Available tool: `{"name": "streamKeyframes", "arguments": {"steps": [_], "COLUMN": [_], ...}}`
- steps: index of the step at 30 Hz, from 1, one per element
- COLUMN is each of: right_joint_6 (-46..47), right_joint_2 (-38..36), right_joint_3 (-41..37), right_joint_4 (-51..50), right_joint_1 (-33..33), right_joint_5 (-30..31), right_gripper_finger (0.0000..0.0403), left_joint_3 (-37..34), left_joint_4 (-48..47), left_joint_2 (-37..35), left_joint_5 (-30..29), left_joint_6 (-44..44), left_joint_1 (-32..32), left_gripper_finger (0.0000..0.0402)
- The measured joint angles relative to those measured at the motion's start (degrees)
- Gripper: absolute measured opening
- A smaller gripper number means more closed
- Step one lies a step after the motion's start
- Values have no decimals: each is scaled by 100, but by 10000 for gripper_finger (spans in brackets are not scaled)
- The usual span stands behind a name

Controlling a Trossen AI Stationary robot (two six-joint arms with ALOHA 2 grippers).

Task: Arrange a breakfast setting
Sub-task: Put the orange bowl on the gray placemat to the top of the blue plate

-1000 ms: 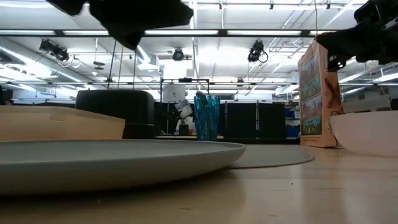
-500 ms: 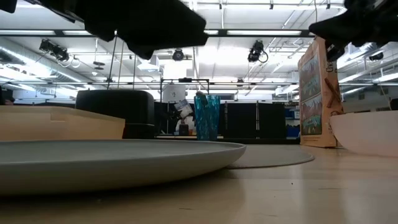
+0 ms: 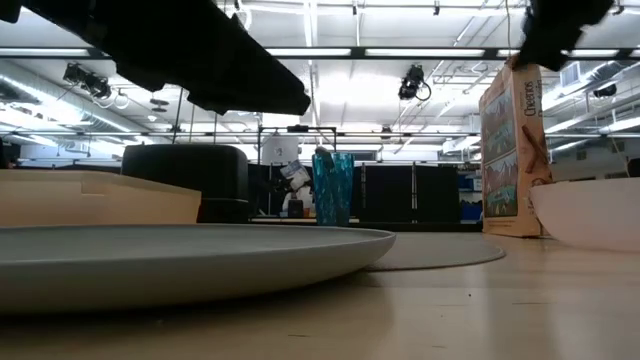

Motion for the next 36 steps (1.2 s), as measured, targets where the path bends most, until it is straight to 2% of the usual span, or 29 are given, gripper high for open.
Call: {"name": "streamKeyframes", "arguments": {"steps": [3, 6, 16, 20, 23, 28, 36], "right_joint_6": [1083, 1791, 2642, 2647, 2647, 2746, 3040], "right_joint_2": [509, 913, 1829, 2150, 2381, 2666, 2628], "right_joint_3": [87, -27, -63, -63, -63, -63, -58], "right_joint_4": [-860, -1196, -1124, -1130, -1130, -1109, -1109], "right_joint_1": [38, 43, -360, -621, -760, -864, -828], "right_joint_5": [-261, -523, -883, -1009, -1022, -1235, -1345], "right_gripper_finger": [11, 28, 154, 177, 173, 144, 59], "left_joint_3": [0, 0, 0, 0, 0, 0, 0], "left_joint_4": [8, 23, 154, 162, 161, 157, 152], "left_joint_2": [1, 2, 2, 2, 2, 2, 2], "left_joint_5": [-2, -2, 1, 3, 0, 0, 0], "left_joint_6": [-64, -94, -122, -138, -269, -275, -275], "left_joint_1": [-41, -66, -66, -66, -92, -122, -192], "left_gripper_finger": [125, 125, 125, 125, 125, 125, 125]}}
